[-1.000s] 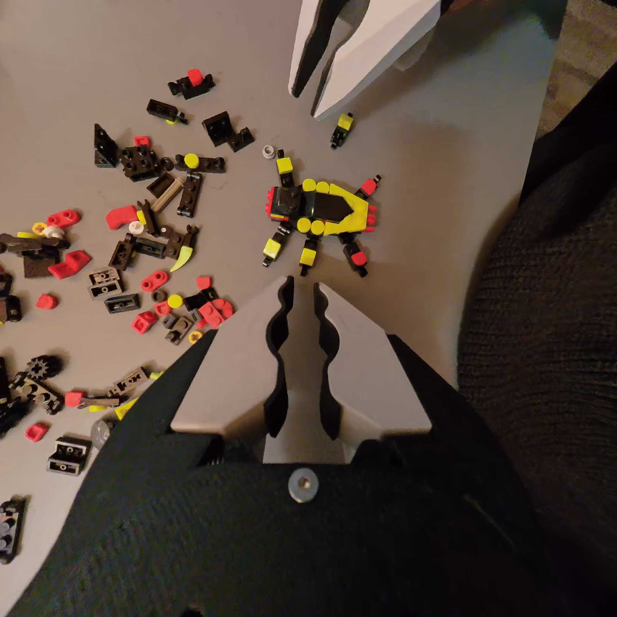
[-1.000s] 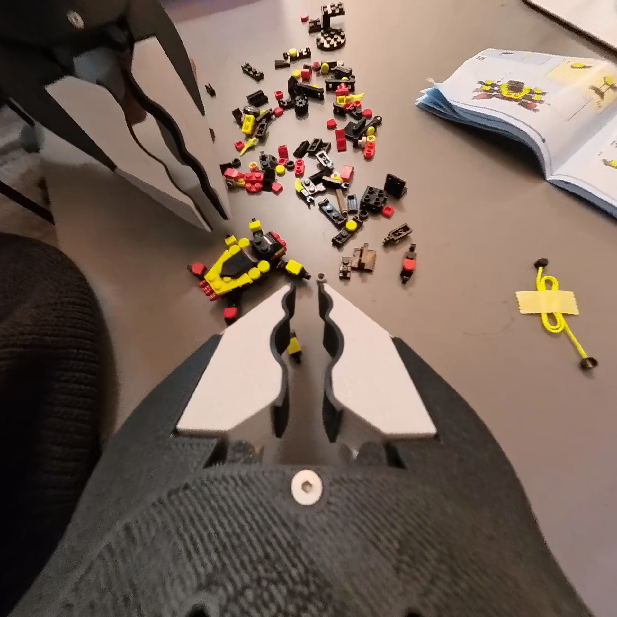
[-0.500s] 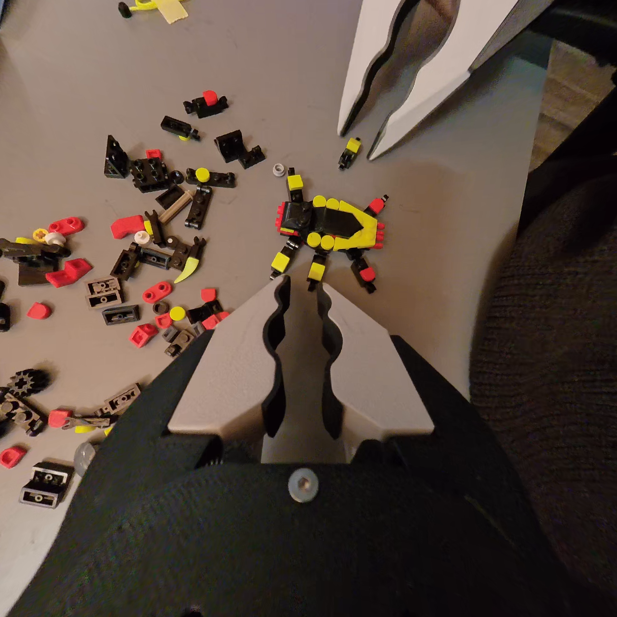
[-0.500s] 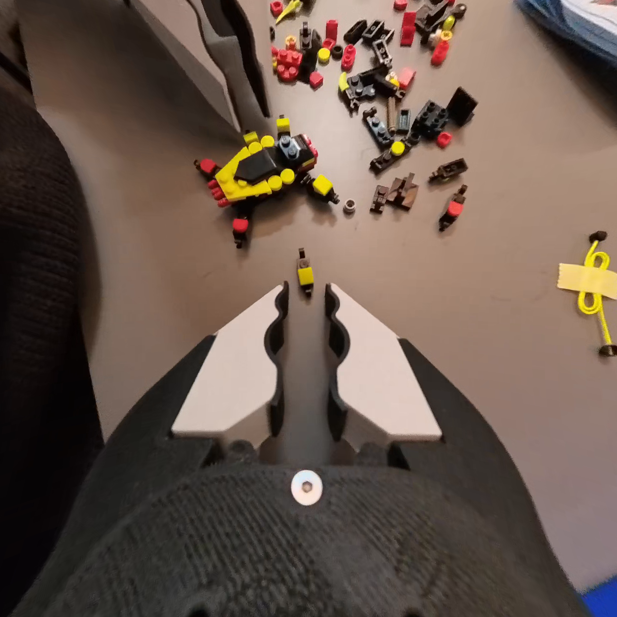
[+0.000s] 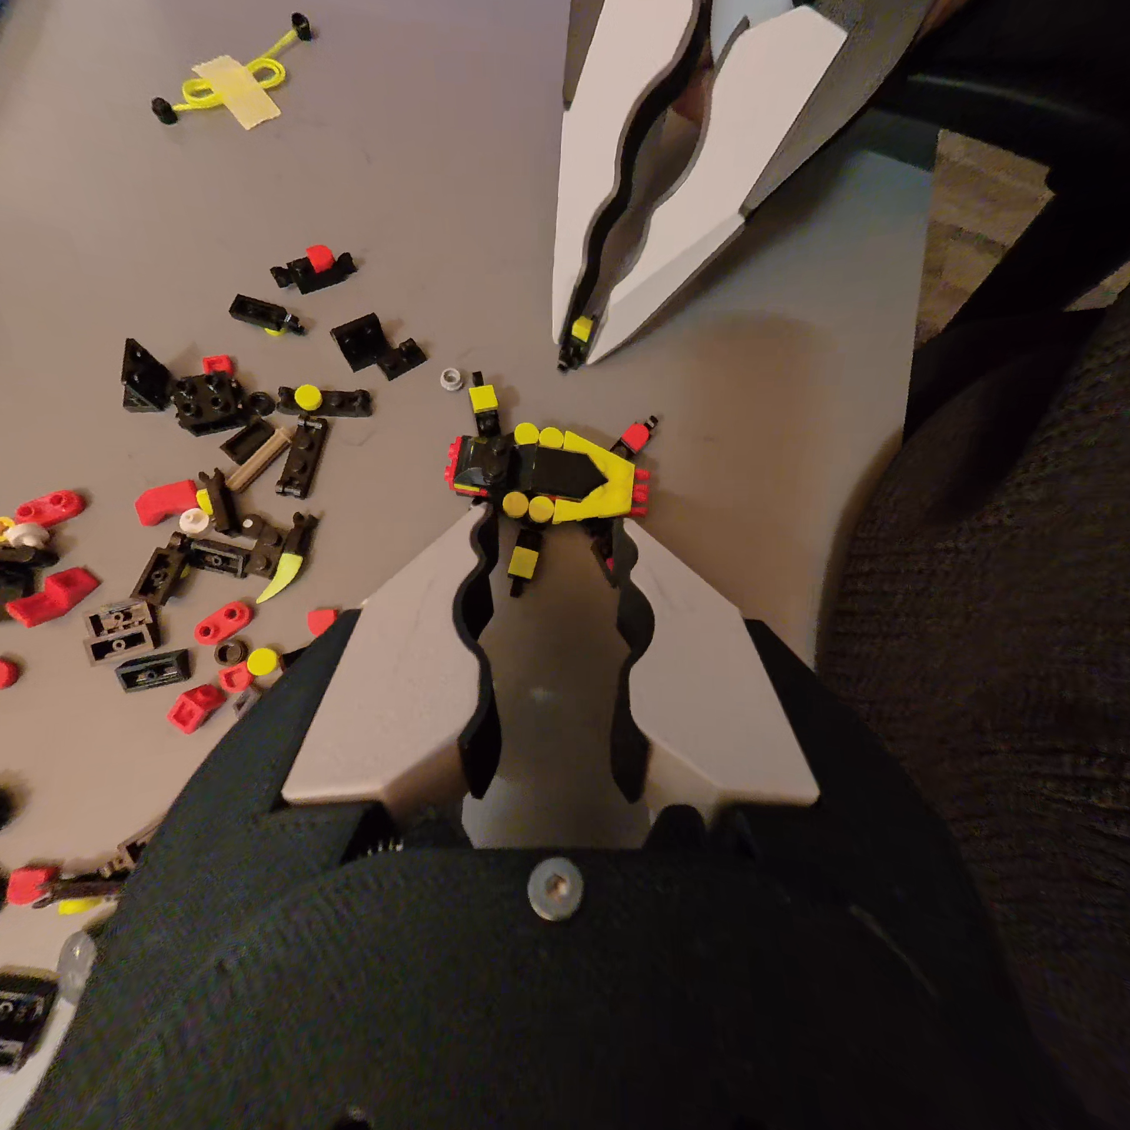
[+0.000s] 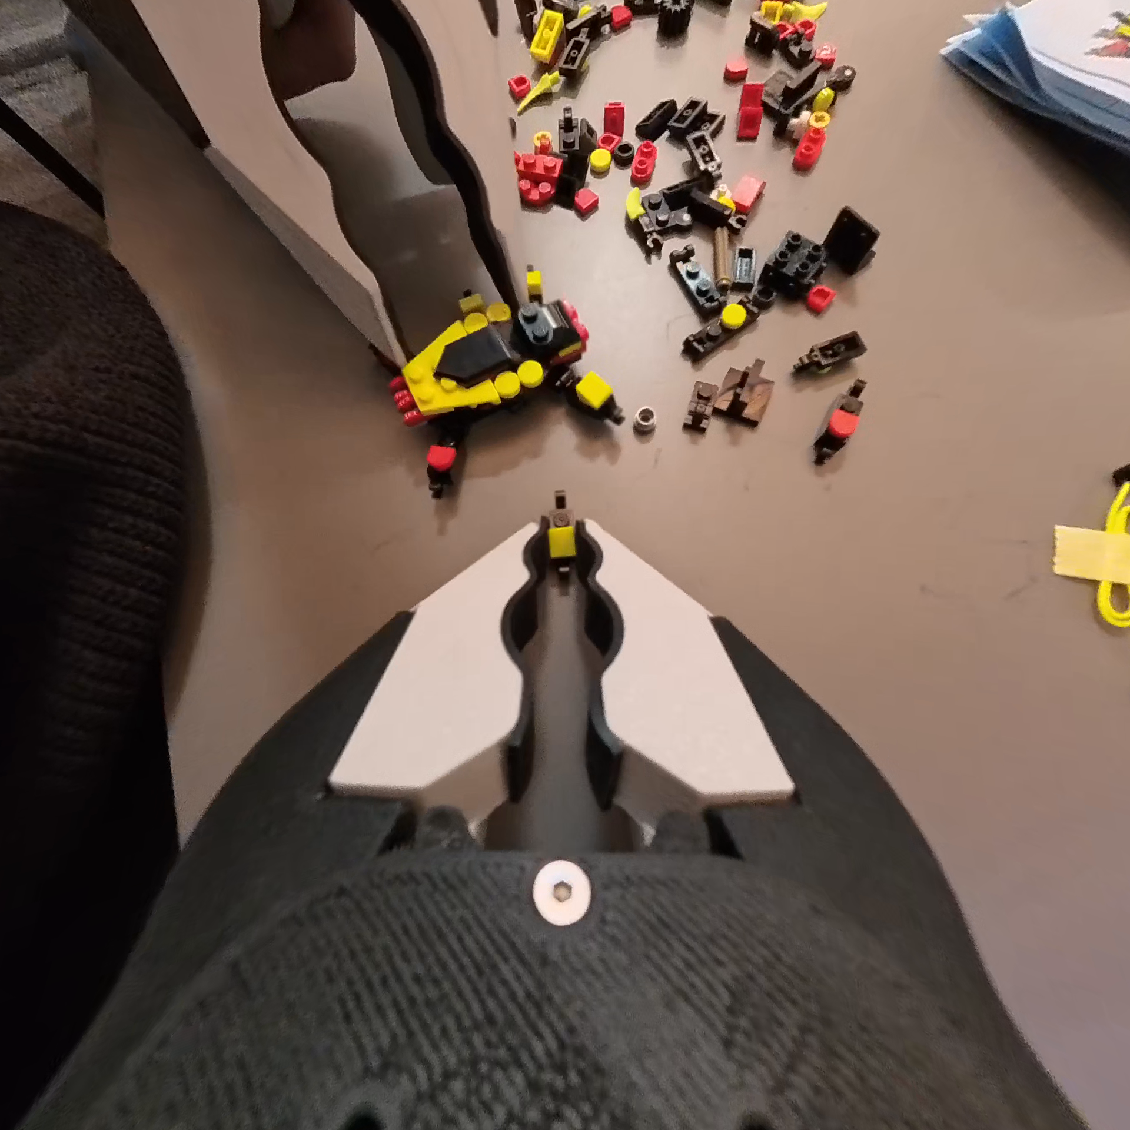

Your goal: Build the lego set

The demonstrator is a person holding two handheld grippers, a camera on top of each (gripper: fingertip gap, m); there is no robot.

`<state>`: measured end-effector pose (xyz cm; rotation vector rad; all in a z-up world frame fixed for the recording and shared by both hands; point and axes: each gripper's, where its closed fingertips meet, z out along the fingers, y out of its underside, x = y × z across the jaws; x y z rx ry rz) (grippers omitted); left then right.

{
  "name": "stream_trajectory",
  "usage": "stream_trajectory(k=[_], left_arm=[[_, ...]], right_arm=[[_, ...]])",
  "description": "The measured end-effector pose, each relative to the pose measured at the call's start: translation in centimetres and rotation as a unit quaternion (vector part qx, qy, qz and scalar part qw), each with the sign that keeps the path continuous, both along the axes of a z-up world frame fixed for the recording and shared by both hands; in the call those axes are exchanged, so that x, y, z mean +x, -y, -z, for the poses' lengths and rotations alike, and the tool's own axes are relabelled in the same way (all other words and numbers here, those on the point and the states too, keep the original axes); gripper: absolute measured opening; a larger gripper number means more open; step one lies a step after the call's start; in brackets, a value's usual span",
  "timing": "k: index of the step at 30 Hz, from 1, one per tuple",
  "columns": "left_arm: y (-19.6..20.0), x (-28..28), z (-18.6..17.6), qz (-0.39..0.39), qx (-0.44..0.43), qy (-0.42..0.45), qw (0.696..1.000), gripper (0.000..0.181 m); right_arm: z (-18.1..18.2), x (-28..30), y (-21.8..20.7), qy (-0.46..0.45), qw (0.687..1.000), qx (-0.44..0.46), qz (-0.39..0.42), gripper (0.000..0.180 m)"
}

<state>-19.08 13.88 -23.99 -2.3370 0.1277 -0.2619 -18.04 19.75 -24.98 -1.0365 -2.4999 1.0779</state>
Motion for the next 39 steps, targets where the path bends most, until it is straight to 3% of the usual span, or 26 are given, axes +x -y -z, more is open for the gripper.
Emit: stream_trajectory(k=[1,11,16,26,33,39], left_arm=[[-0.1,0.0,0.0,-0.001,-0.001,0.001,1.000,0.036],[-0.4,0.1,0.2,0.009,0.003,0.022,1.000,0.038],[-0.4,-0.4,0.5,0.012,0.005,-0.001,1.000,0.022],[-0.1,-0.8,0.7,0.015,-0.010,-0.030,0.999,0.023],[0.1,-1.2,1.0,0.013,-0.018,-0.065,0.998,0.006],[0.6,-0.8,1.1,0.042,-0.013,-0.059,0.997,0.009]], right_arm=[[0.0,-0.1,0.1,-0.001,1.000,0.000,0.000,0.008],[-0.1,-0.5,1.7,0.011,1.000,-0.022,-0.013,0.007],[-0.1,-0.3,2.3,0.023,0.999,-0.031,-0.032,0.006],[-0.3,-0.7,1.5,0.014,1.000,-0.011,-0.019,0.006],[-0.9,-0.8,1.1,0.009,1.000,-0.027,-0.003,0.007],[-0.9,-0.5,1.2,0.012,1.000,-0.026,-0.005,0.007]])
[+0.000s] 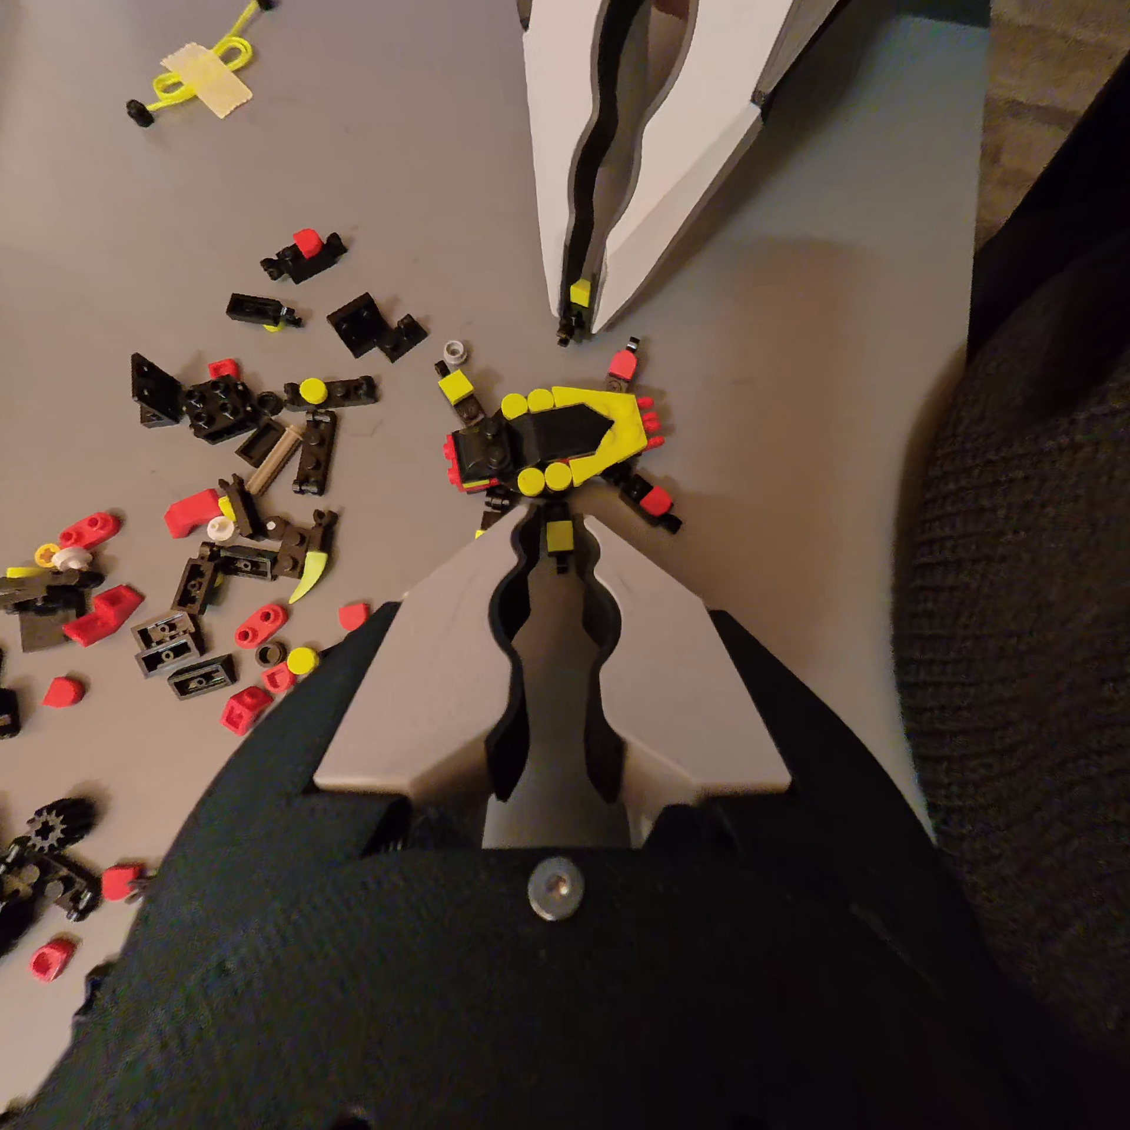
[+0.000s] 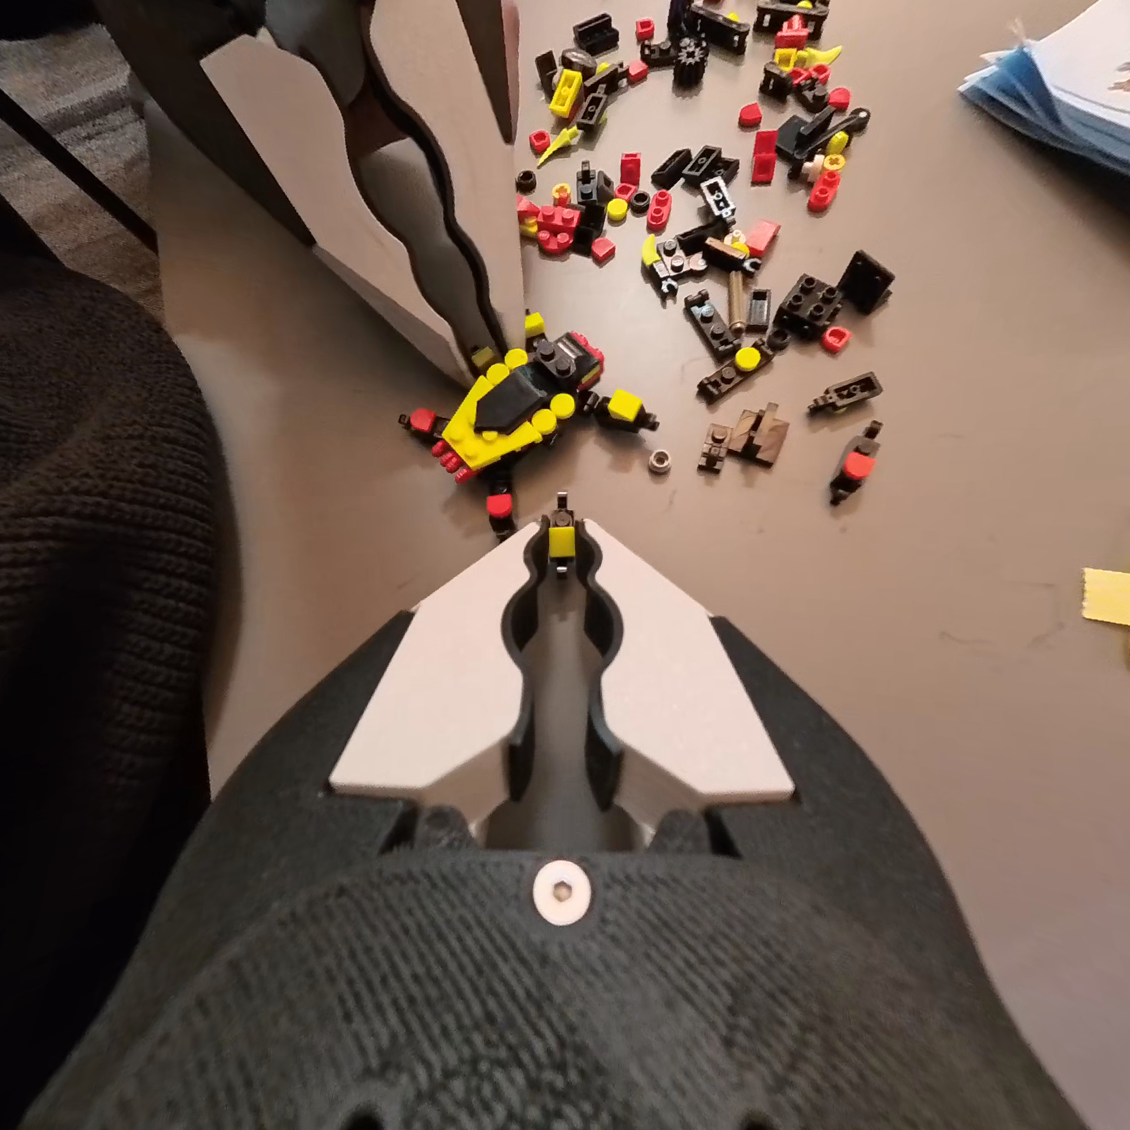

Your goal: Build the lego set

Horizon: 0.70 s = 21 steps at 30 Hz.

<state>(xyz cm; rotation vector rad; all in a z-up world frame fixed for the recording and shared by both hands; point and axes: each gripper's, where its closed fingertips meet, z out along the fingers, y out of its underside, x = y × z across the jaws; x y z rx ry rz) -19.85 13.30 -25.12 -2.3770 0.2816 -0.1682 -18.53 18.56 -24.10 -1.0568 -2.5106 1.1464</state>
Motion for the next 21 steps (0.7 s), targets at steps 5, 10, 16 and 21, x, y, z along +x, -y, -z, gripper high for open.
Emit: stream_trajectory(k=[5,10,16,21], left_arm=[[0.5,-0.1,-1.0,-0.004,0.005,0.008,1.000,0.021],[-0.5,-0.5,-2.4,-0.057,0.020,0.034,0.998,0.064],[-2.2,-0.3,-0.6,-0.102,-0.014,-0.044,0.994,0.099],[-2.4,0.4,0.1,-0.085,-0.023,-0.050,0.995,0.098]], right_arm=[[0.4,0.2,0.0,0.009,1.000,0.005,-0.003,0.007],[0.4,0.2,0.0,0.014,1.000,-0.001,0.000,0.006],[0.5,0.2,-0.1,0.018,1.000,0.001,0.001,0.007],[0.6,0.3,-0.1,0.019,1.000,0.004,0.000,0.007]])
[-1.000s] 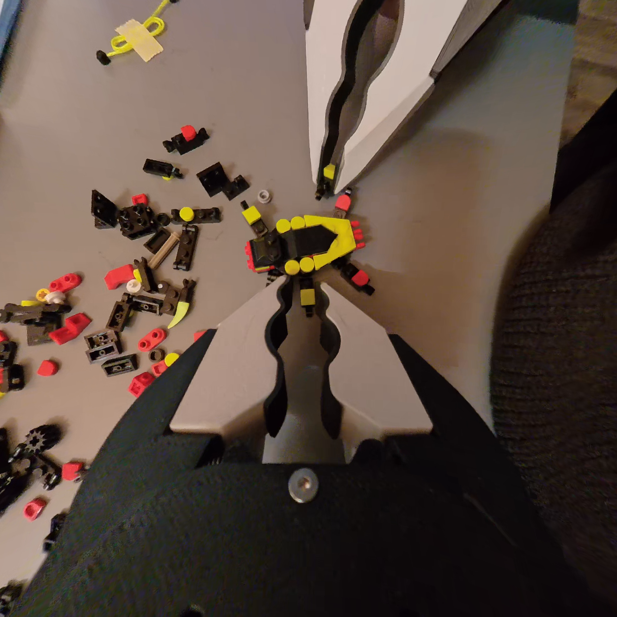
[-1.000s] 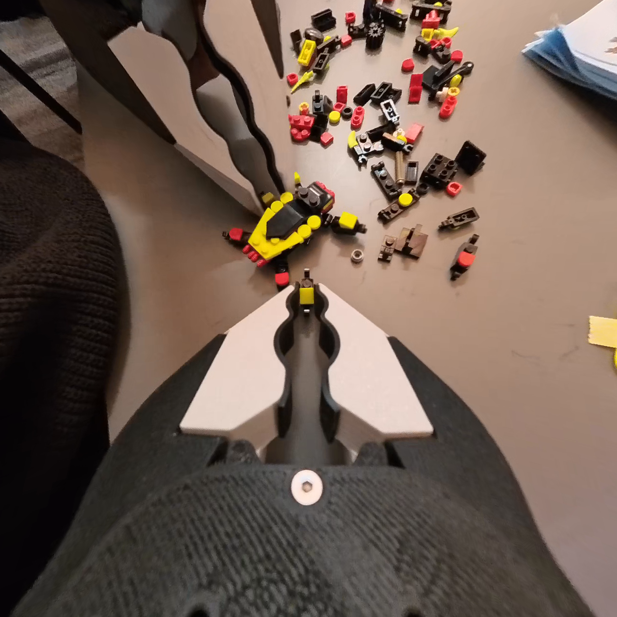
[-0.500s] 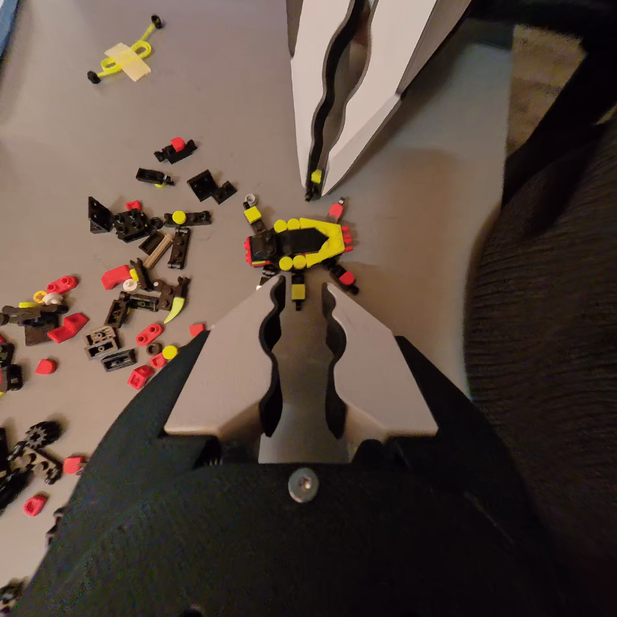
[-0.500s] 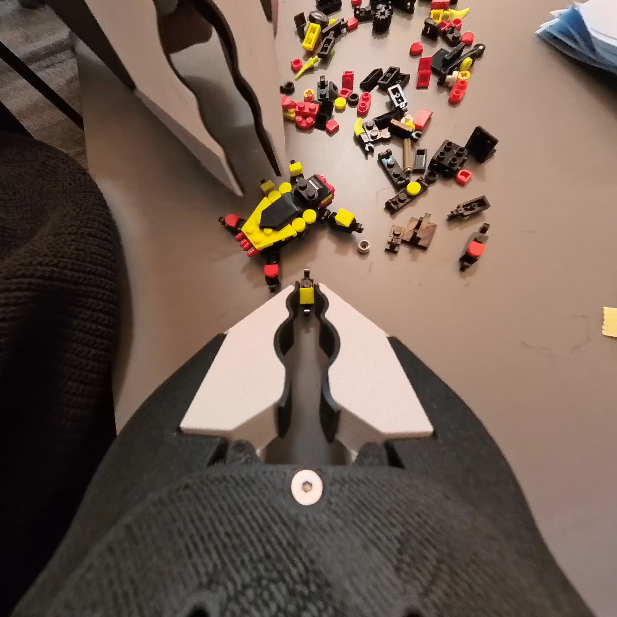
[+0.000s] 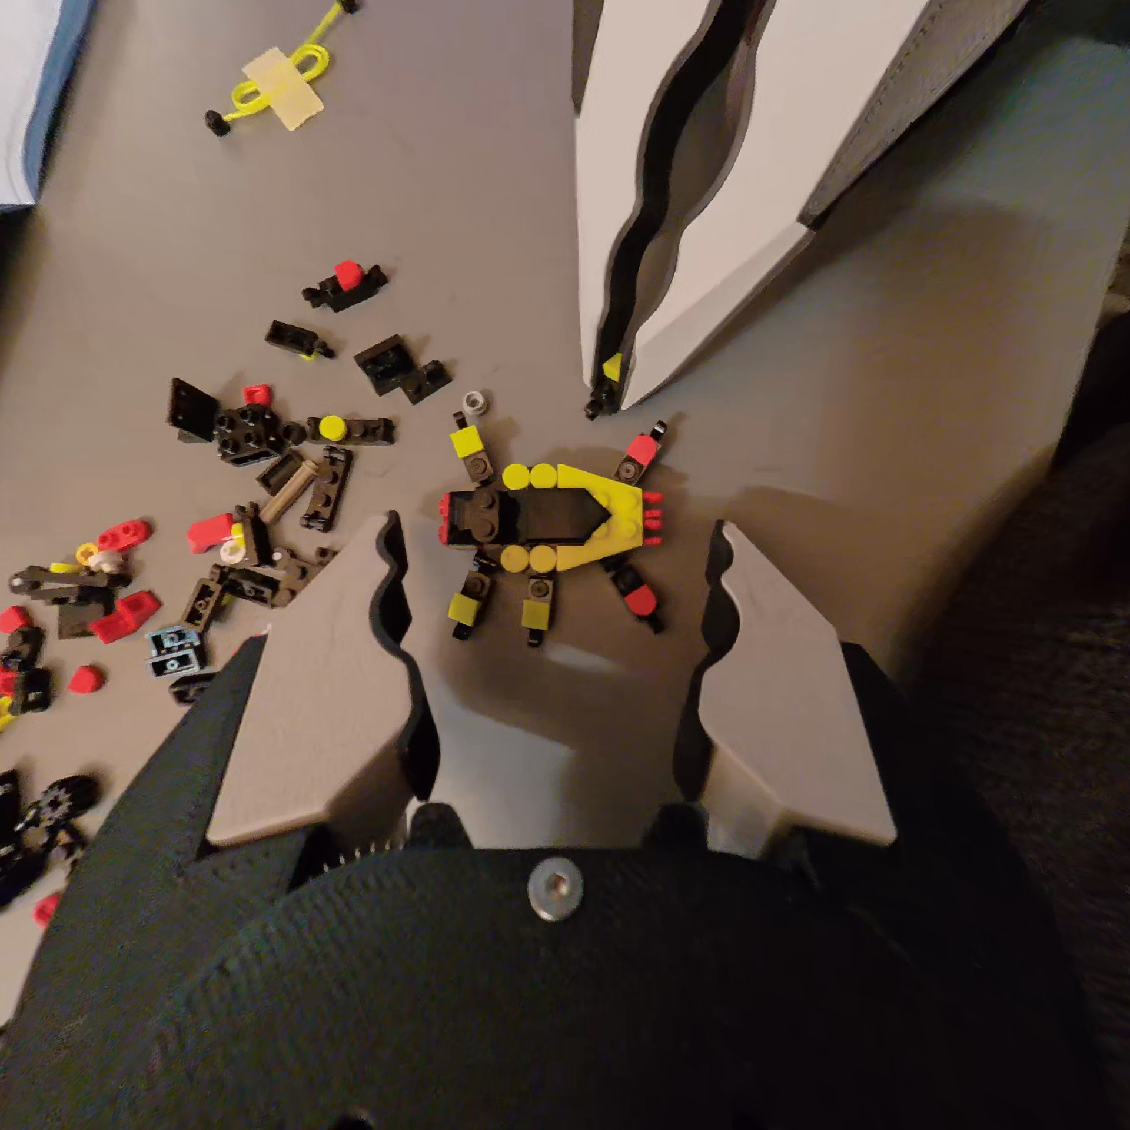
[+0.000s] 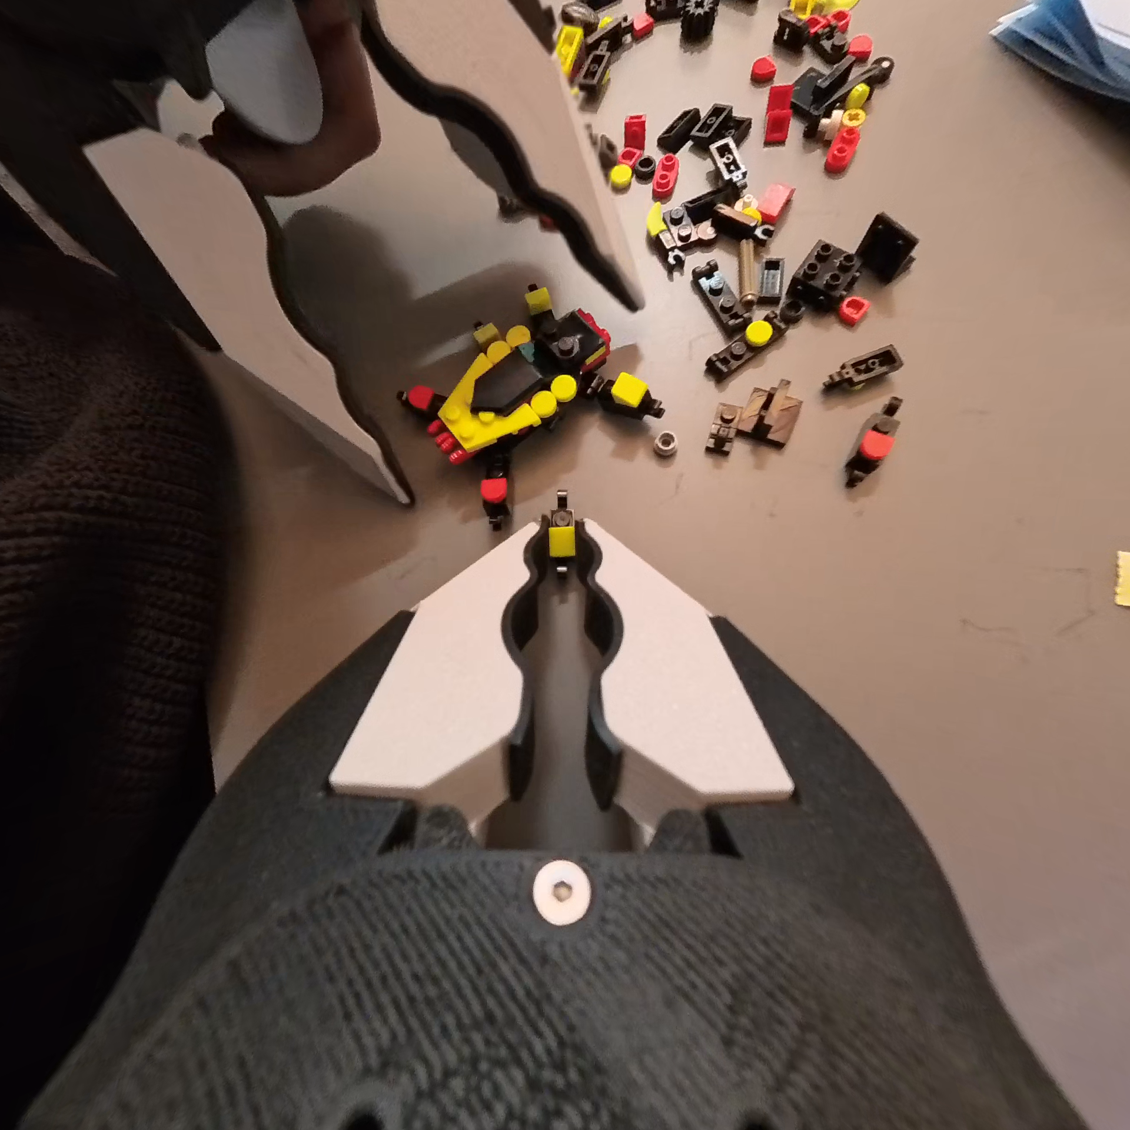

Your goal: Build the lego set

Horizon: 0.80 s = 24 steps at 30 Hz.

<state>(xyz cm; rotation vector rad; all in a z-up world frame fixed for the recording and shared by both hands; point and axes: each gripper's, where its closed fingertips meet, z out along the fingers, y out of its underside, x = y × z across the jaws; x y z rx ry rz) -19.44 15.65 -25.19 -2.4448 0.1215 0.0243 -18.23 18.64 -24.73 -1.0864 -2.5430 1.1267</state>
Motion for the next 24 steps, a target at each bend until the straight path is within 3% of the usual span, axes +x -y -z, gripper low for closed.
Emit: stream_trajectory(k=[4,13,24], left_arm=[[0.3,0.2,-0.7,0.017,0.017,0.025,0.999,0.069],[1.7,2.4,-0.9,0.128,0.062,0.092,0.986,0.069],[2.1,2.6,-1.7,0.137,0.079,0.138,0.978,0.069]], right_arm=[[0.0,0.1,0.0,0.000,1.000,0.001,0.000,0.007],[0.0,1.7,2.3,0.002,0.997,-0.004,-0.071,0.006],[0.0,2.1,3.0,0.008,0.996,-0.006,-0.088,0.006]])
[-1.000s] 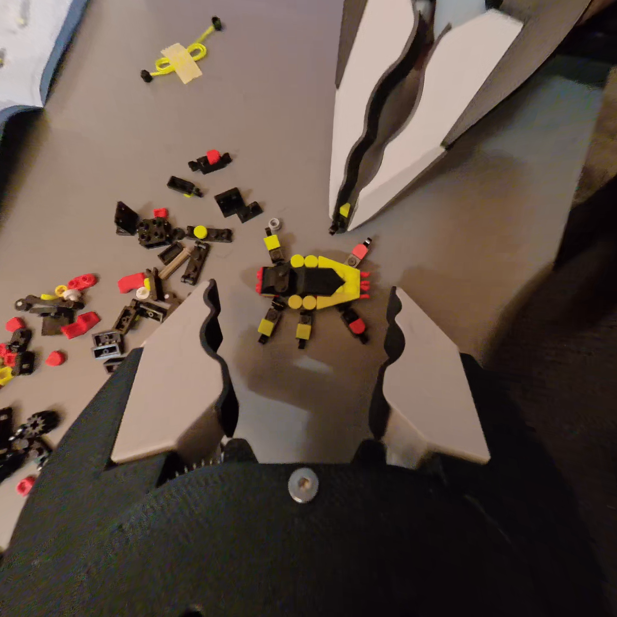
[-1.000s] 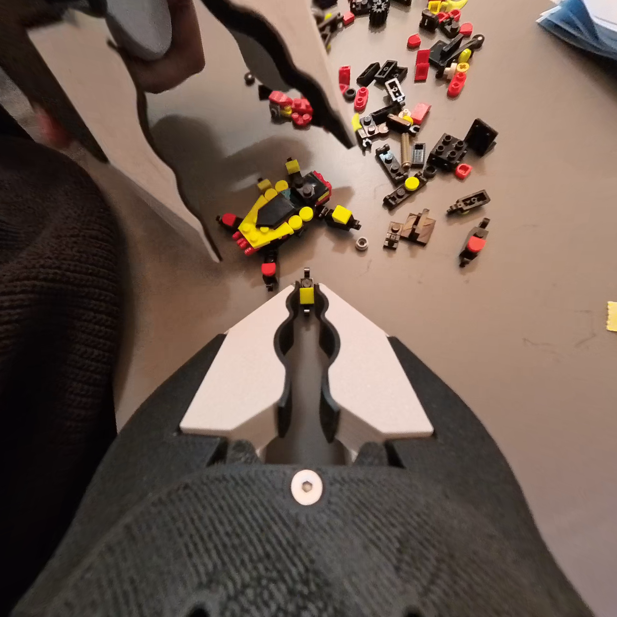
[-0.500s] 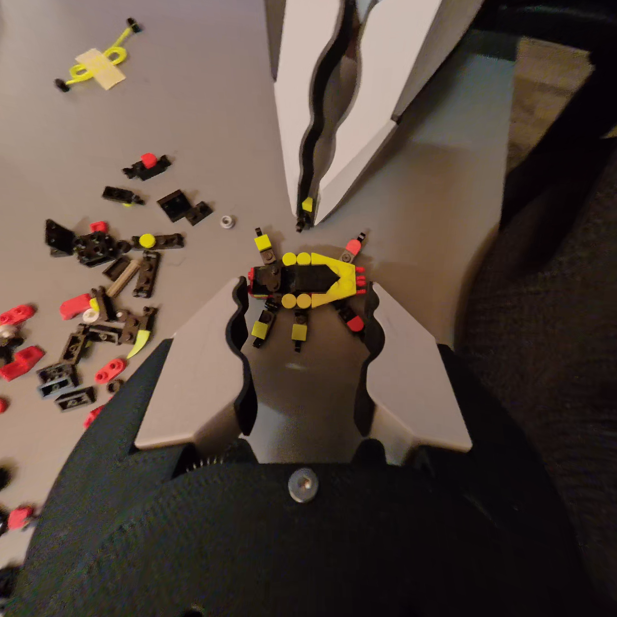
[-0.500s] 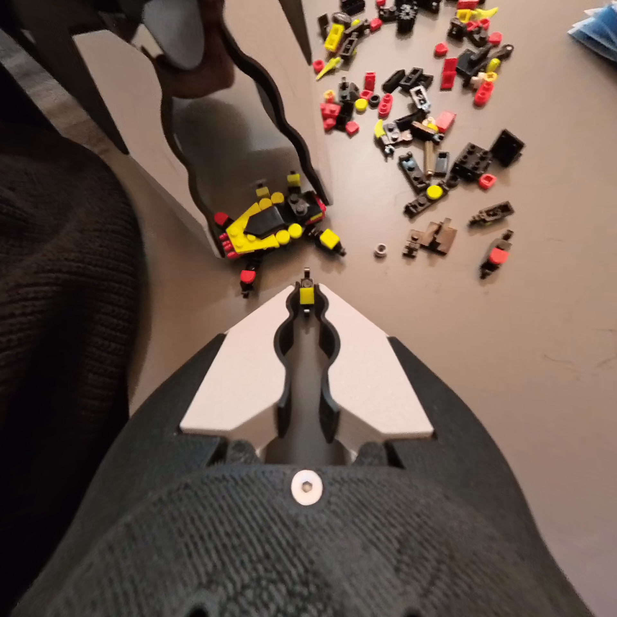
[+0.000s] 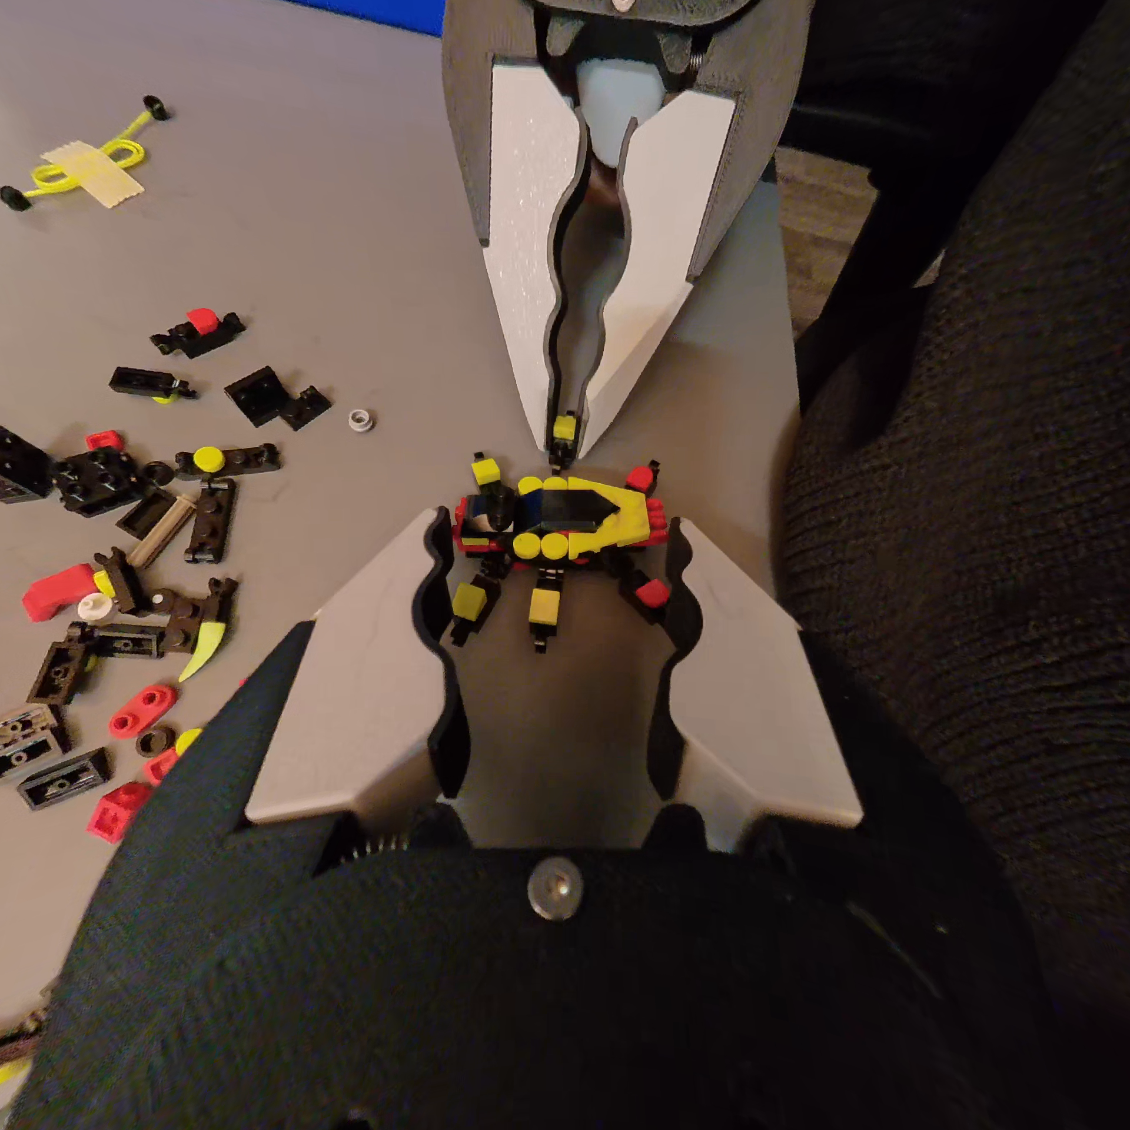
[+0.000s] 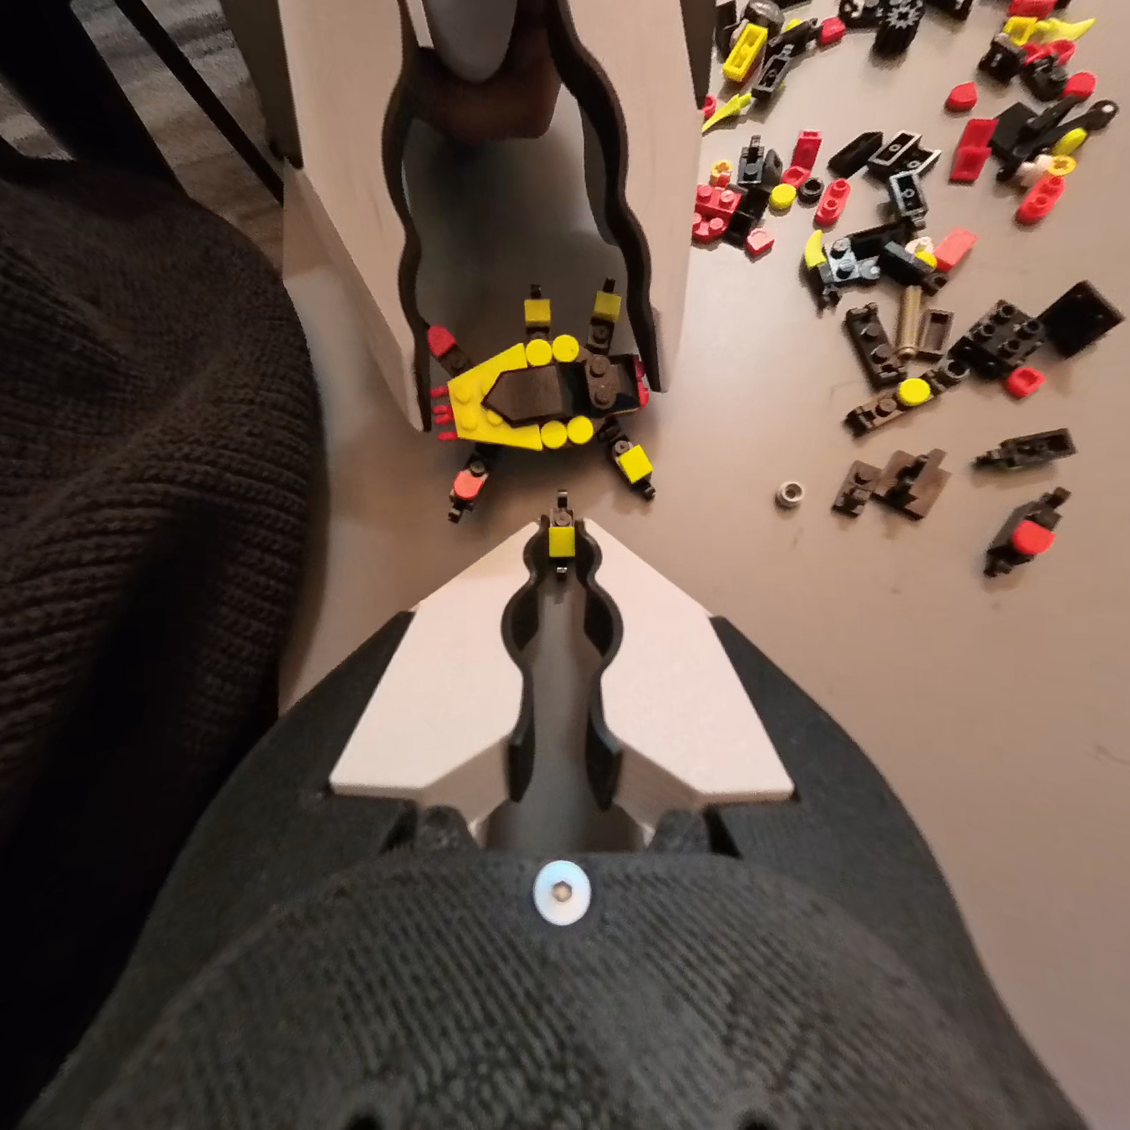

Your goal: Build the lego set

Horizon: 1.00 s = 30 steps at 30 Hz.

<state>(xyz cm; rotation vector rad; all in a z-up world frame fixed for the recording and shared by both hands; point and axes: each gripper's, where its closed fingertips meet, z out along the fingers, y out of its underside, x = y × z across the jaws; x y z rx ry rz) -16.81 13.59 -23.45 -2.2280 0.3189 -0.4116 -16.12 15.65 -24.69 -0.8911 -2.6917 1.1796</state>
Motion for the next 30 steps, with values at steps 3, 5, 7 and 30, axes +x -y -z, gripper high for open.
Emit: stream_trajectory(k=[3,5,7,30], left_arm=[[0.5,0.0,1.0,0.009,-0.022,-0.032,0.999,0.069],[0.7,0.0,1.4,0.003,-0.036,-0.043,0.998,0.070],[0.8,-0.4,1.5,-0.020,-0.048,-0.056,0.997,0.074],[3.4,-2.1,-1.7,-0.236,-0.021,0.118,0.964,0.073]], right_arm=[[0.1,-0.1,-0.3,-0.004,1.000,0.008,0.006,0.006],[0.2,-0.2,-0.6,-0.007,1.000,0.016,0.011,0.006],[0.3,-0.4,-1.0,-0.015,0.999,0.028,0.020,0.006],[-1.5,-2.5,3.3,-0.120,0.990,0.048,0.064,0.094]])
